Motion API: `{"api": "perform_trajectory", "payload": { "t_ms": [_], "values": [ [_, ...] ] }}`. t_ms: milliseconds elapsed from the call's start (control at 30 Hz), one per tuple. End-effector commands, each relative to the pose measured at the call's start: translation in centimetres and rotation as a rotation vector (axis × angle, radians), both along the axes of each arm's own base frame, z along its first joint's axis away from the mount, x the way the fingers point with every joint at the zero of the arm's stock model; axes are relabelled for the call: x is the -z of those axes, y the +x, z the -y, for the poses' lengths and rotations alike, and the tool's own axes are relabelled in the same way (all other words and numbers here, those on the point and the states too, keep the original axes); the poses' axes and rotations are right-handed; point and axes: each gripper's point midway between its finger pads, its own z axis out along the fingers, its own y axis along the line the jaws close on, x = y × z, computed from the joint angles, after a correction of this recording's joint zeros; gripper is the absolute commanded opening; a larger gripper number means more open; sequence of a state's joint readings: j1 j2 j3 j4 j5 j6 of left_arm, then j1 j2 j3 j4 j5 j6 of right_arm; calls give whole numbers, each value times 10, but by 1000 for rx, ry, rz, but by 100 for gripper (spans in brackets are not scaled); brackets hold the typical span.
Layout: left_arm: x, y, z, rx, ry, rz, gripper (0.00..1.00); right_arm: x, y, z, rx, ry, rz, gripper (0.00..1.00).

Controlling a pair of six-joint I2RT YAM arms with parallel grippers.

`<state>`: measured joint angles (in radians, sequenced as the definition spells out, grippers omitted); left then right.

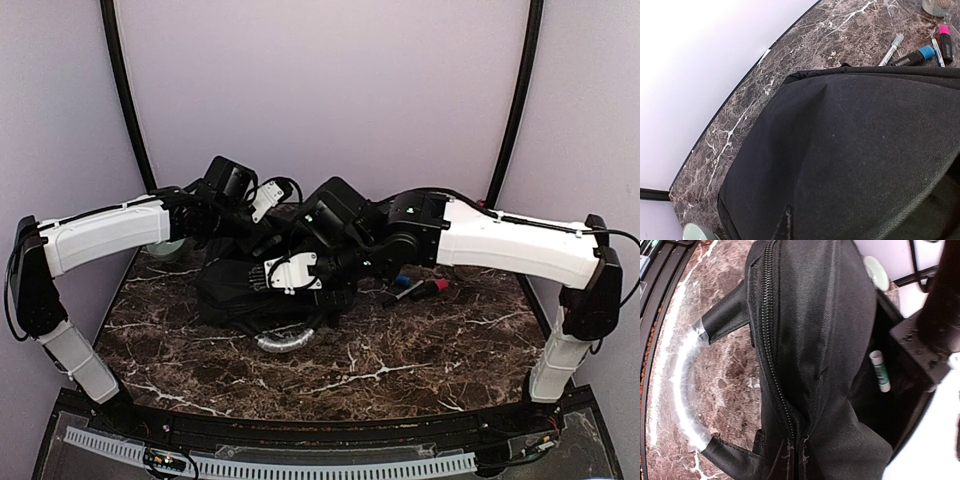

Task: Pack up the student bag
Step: Adjust the glue stick in the lower front pocket of the bag, then pick up the pen from the center of the board.

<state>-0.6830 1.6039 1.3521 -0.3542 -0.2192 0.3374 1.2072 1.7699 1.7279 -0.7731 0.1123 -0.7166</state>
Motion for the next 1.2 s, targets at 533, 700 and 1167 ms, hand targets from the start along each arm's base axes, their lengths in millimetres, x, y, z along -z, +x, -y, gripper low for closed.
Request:
{"api": "perform_trajectory", "payload": {
  "t_ms": [533,700,1167],
  "values": [
    [7,1,-3,-15,-47,-52,0,-10,-20,52,-29,38,-248,50],
    [11,2,-2,-15,-46,-63,0,-33,17,89,74,126,-300,53],
    [10,0,2,-10,-65,-76,0,97,143,251,579,-86,-498,45]
  ]
}}
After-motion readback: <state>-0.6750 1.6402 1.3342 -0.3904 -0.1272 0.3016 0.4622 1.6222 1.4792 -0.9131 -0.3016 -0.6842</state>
